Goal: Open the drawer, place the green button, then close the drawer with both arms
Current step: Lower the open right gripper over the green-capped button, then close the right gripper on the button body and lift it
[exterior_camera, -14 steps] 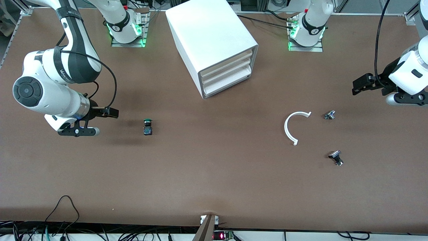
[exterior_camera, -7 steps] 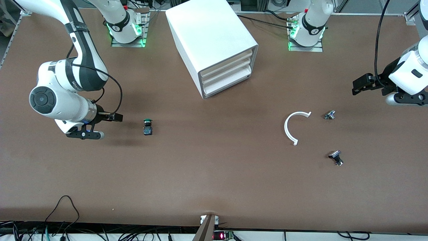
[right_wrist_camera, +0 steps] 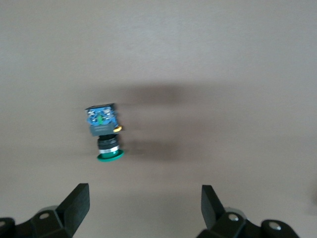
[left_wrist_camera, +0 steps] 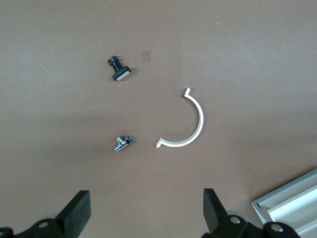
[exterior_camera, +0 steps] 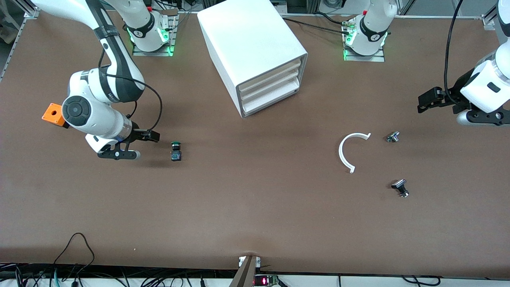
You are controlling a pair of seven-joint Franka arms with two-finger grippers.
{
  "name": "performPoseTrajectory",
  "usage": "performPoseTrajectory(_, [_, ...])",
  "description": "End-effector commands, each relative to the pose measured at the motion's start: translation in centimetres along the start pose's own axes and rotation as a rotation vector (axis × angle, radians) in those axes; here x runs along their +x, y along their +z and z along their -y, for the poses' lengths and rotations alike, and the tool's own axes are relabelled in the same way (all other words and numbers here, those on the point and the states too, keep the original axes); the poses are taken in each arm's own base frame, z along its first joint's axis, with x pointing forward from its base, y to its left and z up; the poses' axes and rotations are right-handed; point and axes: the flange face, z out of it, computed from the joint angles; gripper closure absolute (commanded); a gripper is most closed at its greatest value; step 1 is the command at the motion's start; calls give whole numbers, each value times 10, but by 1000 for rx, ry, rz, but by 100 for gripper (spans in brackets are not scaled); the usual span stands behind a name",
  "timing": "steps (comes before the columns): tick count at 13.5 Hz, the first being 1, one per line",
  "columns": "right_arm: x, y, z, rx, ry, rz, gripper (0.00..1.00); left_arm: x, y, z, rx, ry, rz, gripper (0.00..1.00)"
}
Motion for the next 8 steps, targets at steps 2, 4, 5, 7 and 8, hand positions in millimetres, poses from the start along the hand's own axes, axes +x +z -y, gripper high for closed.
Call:
performPoseTrajectory(2, [-13, 7, 19, 13, -18, -6, 0, 2, -4, -1, -6, 11, 3, 0])
performPoseTrajectory(4, [-15, 21, 22, 17, -25, -8, 0, 4, -4, -1, -7, 11, -6, 0])
performPoseTrajectory(5, [-15, 28, 23, 14, -34, -4, 0, 5, -3, -1, -9, 11, -10, 0])
performPoseTrajectory(7, [-18, 39, 36, 12, -67, 7, 0, 6, -4, 0, -9, 9, -12, 0])
performPoseTrajectory(8, [-18, 42, 43, 13, -78, 0, 0, 6, -3, 0, -9, 9, -10, 0])
